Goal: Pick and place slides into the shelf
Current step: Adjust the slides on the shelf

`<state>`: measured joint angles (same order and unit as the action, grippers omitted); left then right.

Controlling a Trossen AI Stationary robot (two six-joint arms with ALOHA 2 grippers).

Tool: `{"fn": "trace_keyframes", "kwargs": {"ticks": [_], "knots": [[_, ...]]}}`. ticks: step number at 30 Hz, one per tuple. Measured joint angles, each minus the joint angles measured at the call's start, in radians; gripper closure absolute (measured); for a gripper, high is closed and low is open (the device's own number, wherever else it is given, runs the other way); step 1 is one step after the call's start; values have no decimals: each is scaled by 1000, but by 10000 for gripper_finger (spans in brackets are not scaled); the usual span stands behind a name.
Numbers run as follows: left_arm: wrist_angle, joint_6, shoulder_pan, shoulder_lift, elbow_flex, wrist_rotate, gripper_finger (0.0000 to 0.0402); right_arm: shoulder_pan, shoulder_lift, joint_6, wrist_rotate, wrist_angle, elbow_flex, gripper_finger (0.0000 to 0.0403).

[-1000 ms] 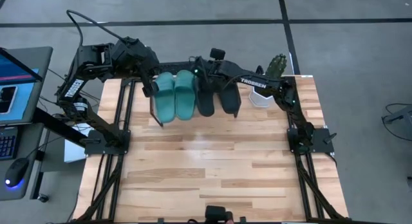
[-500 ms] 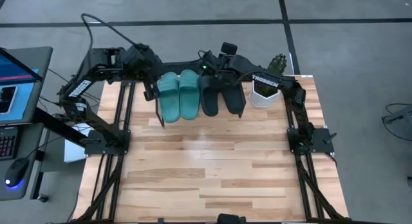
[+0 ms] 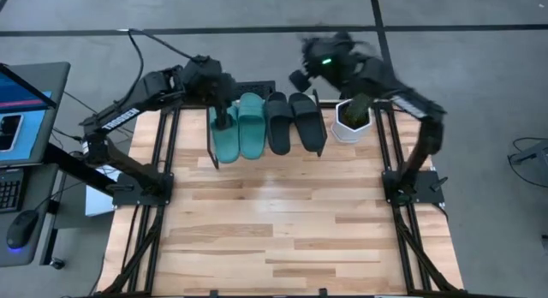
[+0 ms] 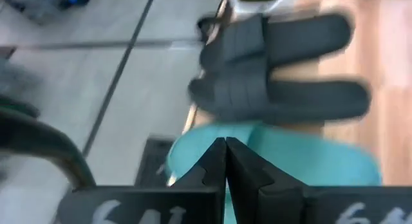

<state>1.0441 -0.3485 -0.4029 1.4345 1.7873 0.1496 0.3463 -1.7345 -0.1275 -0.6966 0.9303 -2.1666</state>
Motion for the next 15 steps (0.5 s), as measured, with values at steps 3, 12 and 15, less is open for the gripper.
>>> {"fn": "trace_keyframes", "kwargs": {"ticks": [3,12,15], "knots": [[-175,7,-70,-50,-131,-219,401,16,78,55,138,-14,-2,335],[-652,172,-210,-70,-466,-763,401,-8,215,82,384,-25,-2,335],[-670,202,-230,-56,-505,-833,401,-30,235,78,386,-8,-2,335]]}}
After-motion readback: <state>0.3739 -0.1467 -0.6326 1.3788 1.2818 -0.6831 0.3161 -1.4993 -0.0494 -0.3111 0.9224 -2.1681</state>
